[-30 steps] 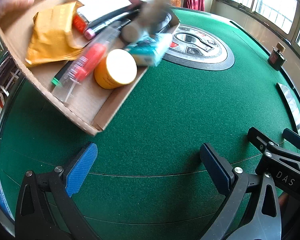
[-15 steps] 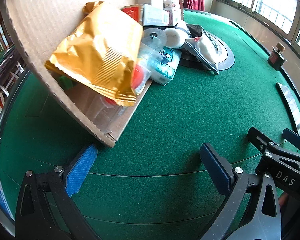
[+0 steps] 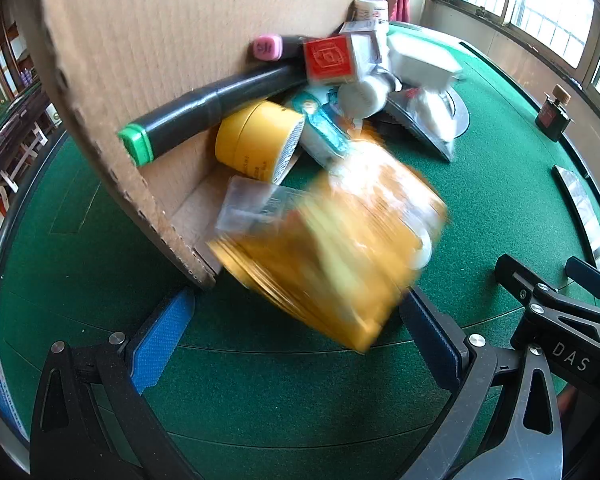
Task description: Organize objects
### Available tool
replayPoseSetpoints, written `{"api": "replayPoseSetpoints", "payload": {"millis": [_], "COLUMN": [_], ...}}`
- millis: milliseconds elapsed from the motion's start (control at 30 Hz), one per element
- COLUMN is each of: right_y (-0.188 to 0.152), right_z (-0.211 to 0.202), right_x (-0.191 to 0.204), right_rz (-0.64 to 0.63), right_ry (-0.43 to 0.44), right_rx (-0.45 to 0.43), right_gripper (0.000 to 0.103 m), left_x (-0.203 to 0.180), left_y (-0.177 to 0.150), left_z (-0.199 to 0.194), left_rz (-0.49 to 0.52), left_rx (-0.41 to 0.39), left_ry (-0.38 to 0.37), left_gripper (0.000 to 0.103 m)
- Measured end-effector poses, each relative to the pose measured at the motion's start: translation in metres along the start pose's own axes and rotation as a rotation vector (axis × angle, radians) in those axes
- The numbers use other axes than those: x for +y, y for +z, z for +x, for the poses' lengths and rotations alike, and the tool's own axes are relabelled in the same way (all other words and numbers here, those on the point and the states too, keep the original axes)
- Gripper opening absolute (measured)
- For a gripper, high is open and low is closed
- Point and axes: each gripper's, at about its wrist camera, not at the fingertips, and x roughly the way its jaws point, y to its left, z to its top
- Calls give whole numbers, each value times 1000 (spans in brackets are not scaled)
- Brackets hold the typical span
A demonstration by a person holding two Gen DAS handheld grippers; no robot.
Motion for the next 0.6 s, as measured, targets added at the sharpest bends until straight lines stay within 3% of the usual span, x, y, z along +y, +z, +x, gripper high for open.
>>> {"api": "replayPoseSetpoints", "payload": {"millis": [200, 600], "right_y": [0, -2], "right_z": [0, -1], "right_x": [0, 0], "right_rz": [0, -1], "right_ry": [0, 1], "right_rx": [0, 0], "right_gripper": [103, 103], "left_x": [24, 30], "left_y": [4, 9], "left_z": [5, 4], "left_rz": [1, -1], "left_rx": [-1, 1], "left_ry": [0, 3], "left_gripper": [103, 103]}}
